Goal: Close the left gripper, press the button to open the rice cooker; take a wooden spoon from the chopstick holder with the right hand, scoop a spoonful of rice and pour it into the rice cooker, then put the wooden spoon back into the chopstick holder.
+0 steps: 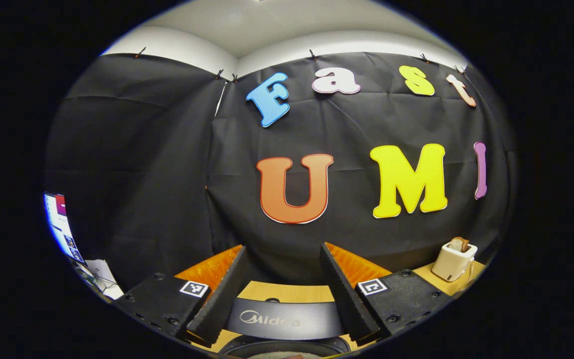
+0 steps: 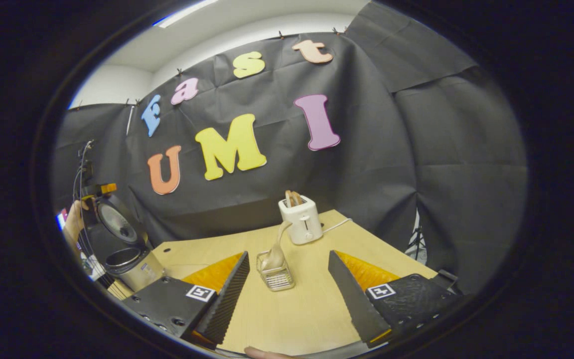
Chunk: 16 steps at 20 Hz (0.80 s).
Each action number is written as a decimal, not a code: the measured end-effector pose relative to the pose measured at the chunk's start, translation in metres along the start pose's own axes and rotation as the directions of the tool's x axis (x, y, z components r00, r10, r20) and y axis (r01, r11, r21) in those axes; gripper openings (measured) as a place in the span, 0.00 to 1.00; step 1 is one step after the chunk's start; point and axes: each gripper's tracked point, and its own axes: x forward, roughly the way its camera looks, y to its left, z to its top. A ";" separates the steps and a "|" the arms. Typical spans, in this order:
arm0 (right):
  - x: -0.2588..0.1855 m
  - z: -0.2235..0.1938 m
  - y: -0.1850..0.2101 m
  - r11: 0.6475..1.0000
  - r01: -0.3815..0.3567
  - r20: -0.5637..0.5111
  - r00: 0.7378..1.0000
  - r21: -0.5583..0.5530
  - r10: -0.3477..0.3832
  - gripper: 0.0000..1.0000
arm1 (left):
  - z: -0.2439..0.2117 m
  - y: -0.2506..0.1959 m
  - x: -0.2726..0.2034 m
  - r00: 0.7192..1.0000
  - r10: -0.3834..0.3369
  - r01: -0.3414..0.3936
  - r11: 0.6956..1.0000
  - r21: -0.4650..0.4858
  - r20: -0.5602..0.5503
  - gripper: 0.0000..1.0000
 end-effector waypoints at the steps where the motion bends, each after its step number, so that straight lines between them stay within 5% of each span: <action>1: -0.001 0.000 -0.001 1.000 -0.004 0.001 1.000 0.000 0.004 0.90 | -0.002 -0.001 -0.010 1.000 0.000 0.000 1.000 0.002 0.002 0.93; 16: -0.007 0.009 -0.007 1.000 0.002 0.019 1.000 0.015 -0.002 0.95 | -0.084 -0.005 -0.108 0.986 -0.016 0.020 1.000 0.020 -0.167 0.93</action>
